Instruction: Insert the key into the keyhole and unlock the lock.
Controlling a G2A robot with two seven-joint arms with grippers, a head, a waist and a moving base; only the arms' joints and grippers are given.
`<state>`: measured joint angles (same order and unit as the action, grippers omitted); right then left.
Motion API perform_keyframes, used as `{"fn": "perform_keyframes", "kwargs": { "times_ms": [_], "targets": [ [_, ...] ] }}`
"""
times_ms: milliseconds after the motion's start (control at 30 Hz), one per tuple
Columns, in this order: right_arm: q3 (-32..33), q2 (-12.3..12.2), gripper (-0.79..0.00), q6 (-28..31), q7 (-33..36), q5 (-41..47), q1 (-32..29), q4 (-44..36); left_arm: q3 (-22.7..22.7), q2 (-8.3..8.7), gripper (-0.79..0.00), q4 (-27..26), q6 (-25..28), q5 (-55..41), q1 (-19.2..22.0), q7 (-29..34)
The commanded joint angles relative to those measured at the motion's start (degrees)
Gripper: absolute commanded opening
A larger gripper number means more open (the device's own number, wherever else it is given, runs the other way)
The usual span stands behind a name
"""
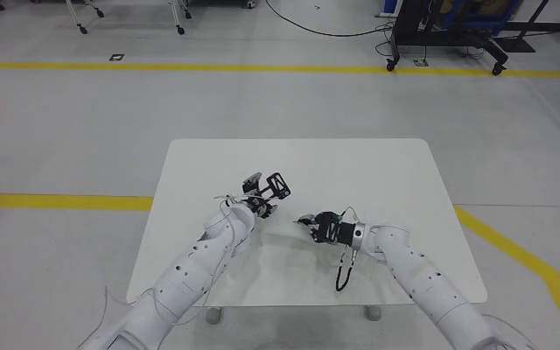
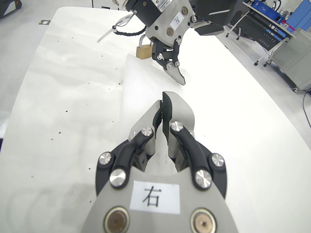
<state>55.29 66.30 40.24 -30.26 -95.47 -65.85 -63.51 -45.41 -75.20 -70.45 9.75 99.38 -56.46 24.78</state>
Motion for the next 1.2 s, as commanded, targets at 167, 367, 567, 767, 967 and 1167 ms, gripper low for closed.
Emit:
{"fn": "perform_keyframes", "kwargs": {
  "times_ms": [167, 367, 567, 767, 967, 1167],
  "targets": [
    [1.1, -0.3, -0.785, -0.6, -3.0, 1.8, 0.0, 1.7, -2.2, 0.31, 0.0, -0.2, -0.7, 0.8, -1.3, -1.8],
    [2.1, -0.7, -0.785, -1.2, -2.3, 2.5, -1.2, -0.5, -5.6, 0.83, 0.0, -2.9, -2.1, -0.5, -3.2, -4.5],
    [3.2, -0.9, -0.785, -1.8, -0.2, 3.7, -2.2, -1.6, -16.7, 2.53, 0.0, -13.2, 1.0, -13.0, -8.0, -10.4],
    [3.2, -0.9, -0.785, -1.8, -0.2, 3.7, -2.2, -1.6, -16.7, 2.53, 0.0, -13.2, 1.0, -13.0, -8.0, -10.4],
    [3.0, -0.7, -0.785, -1.2, 0.0, 6.3, -2.7, -2.1, -17.9, 2.39, 0.0, -12.1, 0.6, -18.0, -9.7, -14.4],
    [2.6, 0.2, -0.785, 6.0, -5.2, 17.8, -2.5, -1.4, -25.4, 2.25, 0.0, -8.4, 17.1, -53.4, -10.3, -17.0]
  ]
}}
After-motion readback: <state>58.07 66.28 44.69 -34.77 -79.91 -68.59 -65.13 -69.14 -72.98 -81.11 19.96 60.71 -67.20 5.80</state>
